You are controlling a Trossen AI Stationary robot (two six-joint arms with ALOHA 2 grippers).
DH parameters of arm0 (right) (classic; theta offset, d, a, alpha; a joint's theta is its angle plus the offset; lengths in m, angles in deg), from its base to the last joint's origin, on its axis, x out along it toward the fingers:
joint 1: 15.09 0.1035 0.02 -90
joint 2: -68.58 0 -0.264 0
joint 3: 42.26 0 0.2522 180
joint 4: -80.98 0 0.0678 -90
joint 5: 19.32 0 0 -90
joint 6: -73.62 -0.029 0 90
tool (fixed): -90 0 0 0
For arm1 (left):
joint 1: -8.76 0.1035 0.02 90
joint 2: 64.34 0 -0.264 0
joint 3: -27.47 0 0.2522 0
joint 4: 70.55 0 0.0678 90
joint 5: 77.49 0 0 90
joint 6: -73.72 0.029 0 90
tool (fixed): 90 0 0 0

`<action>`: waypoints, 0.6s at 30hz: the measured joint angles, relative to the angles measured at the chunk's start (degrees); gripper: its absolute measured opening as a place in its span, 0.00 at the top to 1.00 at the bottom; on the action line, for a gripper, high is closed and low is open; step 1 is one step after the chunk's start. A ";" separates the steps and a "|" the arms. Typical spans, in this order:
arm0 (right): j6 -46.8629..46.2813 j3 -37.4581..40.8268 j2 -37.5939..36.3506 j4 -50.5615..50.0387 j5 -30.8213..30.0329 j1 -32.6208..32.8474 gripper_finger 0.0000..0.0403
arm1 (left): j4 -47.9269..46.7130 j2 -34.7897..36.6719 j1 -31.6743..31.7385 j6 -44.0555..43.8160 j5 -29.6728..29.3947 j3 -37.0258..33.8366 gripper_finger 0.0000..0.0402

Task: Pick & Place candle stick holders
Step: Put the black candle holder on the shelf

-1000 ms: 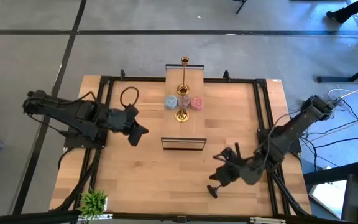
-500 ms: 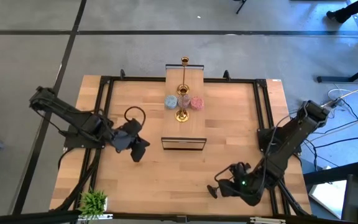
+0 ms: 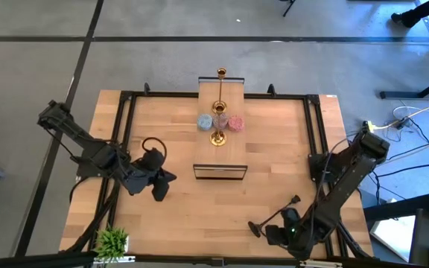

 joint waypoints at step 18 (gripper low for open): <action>-1.11 2.15 -2.42 -6.74 3.60 1.07 1.00 | -0.02 0.00 -4.79 -4.75 -4.29 0.00 1.00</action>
